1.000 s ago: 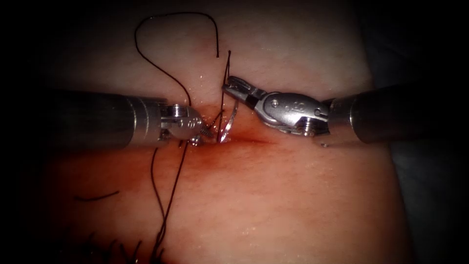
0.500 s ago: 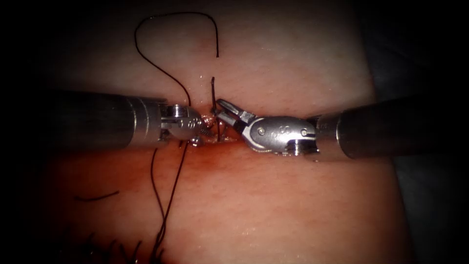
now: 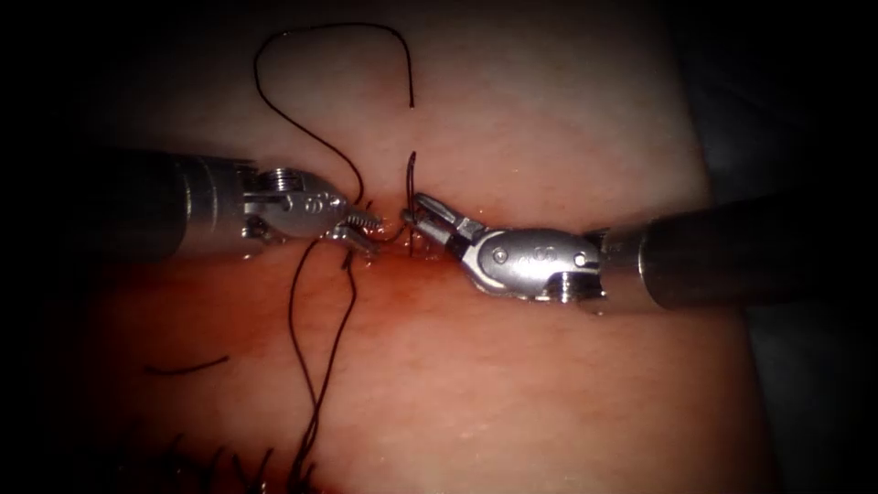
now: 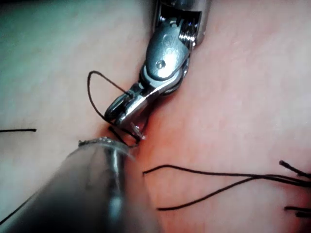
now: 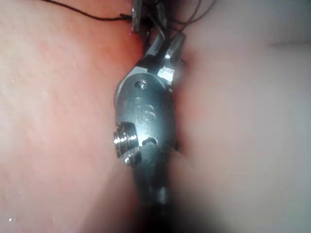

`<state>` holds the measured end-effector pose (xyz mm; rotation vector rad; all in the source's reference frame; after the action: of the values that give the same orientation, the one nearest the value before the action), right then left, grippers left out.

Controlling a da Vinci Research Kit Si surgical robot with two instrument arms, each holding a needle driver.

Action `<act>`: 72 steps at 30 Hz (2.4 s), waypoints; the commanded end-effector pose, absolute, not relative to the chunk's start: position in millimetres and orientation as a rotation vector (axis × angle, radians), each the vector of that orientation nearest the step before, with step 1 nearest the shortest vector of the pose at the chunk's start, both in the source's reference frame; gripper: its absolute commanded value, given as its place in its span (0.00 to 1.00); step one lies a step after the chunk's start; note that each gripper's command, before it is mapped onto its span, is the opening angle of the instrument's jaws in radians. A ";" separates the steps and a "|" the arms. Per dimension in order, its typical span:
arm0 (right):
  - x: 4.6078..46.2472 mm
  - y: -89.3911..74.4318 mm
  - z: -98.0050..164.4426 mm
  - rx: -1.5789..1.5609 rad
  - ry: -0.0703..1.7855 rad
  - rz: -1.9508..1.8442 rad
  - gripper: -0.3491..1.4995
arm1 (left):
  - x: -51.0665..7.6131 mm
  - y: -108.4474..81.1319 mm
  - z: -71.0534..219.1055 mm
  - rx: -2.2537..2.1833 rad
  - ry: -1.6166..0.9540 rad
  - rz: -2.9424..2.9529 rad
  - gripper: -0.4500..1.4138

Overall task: Wound Closure
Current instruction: Throw the needle with the right needle driver through the bottom of the skin.

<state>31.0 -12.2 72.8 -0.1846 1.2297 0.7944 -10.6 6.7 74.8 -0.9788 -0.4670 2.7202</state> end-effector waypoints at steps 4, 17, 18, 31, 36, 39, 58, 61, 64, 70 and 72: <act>31.4 -12.3 73.6 -0.144 1.234 0.830 0.00 | -10.9 5.5 73.3 -1.021 -0.402 2.694 0.31; 30.7 -10.3 74.3 -0.071 1.233 0.944 0.00 | -12.6 -1.3 71.4 -1.077 -0.384 2.698 0.22; 30.7 -10.2 74.4 -0.063 1.232 0.947 0.00 | -12.6 -1.5 71.6 -1.080 -0.384 2.699 0.22; 30.8 -9.2 74.4 0.035 1.238 1.017 0.00 | -12.3 -3.2 74.0 -1.070 -0.395 2.735 0.20; 30.7 -8.6 74.4 0.077 1.242 1.054 0.00 | -12.2 -3.8 74.6 -1.060 -0.411 2.761 0.18; 30.7 -8.2 74.4 0.095 1.242 1.076 0.00 | -12.1 -3.8 74.9 -1.059 -0.413 2.757 0.17; 30.5 -7.5 74.8 0.271 1.239 1.180 0.00 | -11.9 -3.6 76.6 -1.064 -0.428 2.753 0.16; 30.5 -7.4 74.9 0.307 1.233 1.178 0.00 | -11.7 -3.5 76.6 -1.066 -0.430 2.754 0.16; 30.5 -7.2 75.0 0.375 1.234 1.191 0.00 | -11.3 -3.5 76.5 -1.069 -0.434 2.754 0.15; 30.8 -7.2 75.0 0.451 1.244 1.226 0.00 | -11.3 -3.3 76.8 -1.070 -0.435 2.754 0.15; 31.0 -7.4 74.9 0.487 1.245 1.245 0.00 | -11.3 -3.2 76.9 -1.070 -0.435 2.754 0.15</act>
<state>30.2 -7.2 74.6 0.4937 1.2461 1.2487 -10.6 -3.1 76.2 -1.0696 -0.4351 2.7540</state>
